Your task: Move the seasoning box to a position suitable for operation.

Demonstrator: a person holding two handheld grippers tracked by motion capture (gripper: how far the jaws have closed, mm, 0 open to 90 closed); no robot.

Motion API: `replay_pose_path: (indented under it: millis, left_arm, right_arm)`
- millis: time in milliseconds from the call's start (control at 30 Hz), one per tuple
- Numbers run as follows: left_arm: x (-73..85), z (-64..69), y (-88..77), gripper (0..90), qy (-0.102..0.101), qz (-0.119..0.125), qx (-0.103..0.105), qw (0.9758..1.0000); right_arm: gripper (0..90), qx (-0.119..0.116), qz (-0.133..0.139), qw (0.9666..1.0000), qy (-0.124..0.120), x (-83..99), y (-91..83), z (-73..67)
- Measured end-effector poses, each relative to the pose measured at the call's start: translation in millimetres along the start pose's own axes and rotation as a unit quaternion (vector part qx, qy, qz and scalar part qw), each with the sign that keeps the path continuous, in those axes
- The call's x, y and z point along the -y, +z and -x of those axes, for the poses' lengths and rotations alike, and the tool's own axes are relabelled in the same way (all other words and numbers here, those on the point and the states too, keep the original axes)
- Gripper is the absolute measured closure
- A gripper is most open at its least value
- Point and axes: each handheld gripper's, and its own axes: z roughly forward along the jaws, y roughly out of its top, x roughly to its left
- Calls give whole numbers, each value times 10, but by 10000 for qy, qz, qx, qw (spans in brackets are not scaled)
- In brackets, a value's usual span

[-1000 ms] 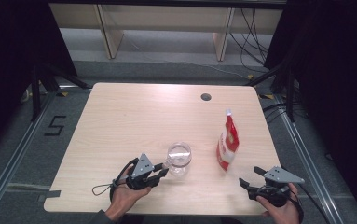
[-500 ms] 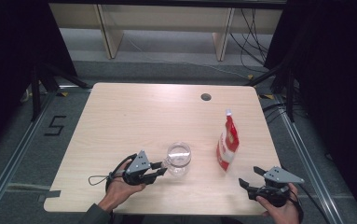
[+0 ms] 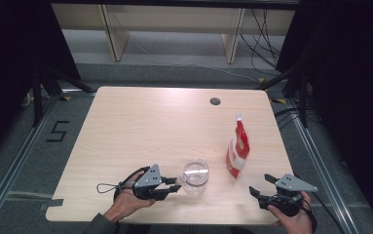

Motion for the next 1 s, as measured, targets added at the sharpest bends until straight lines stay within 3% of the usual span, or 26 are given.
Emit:
replay_pose_path:
  millis: [33, 133, 167, 233, 300, 433, 467, 1000]
  left_arm:
    - [-9, -1, 7, 731, 94, -5, 36, 9999]
    - [-15, 0, 20, 726, -30, -6, -36, 10000]
    - [-20, -18, 19, 725, -45, -4, -62, 10000]
    - [-13, -59, 11, 721, -244, 5, -210, 9995]
    - [-13, -77, 4, 720, -228, -22, -234, 9995]
    - [-24, -137, 13, 717, -239, -17, -298, 9993]
    - [-24, -145, 23, 717, -358, 11, -332, 9988]
    - [-23, -168, 45, 684, -659, 45, -403, 9970]
  right_arm:
    - [251, -4, 2, 10000, -19, 1, 0, 2]
    - [251, -41, -19, 10000, -32, 2, -1, 0]
    - [251, -4, -39, 9999, 141, 4, -4, -33]
    - [251, -68, -31, 9999, 131, 4, -7, -31]
    - [251, -44, 1, 10000, -7, 3, 3, -7]
    - [251, -76, -45, 9999, 127, 4, 0, -33]
    - [251, -37, -40, 9999, 114, 3, -3, -34]
    - [251, -3, -1, 10000, -11, -2, 4, -10]
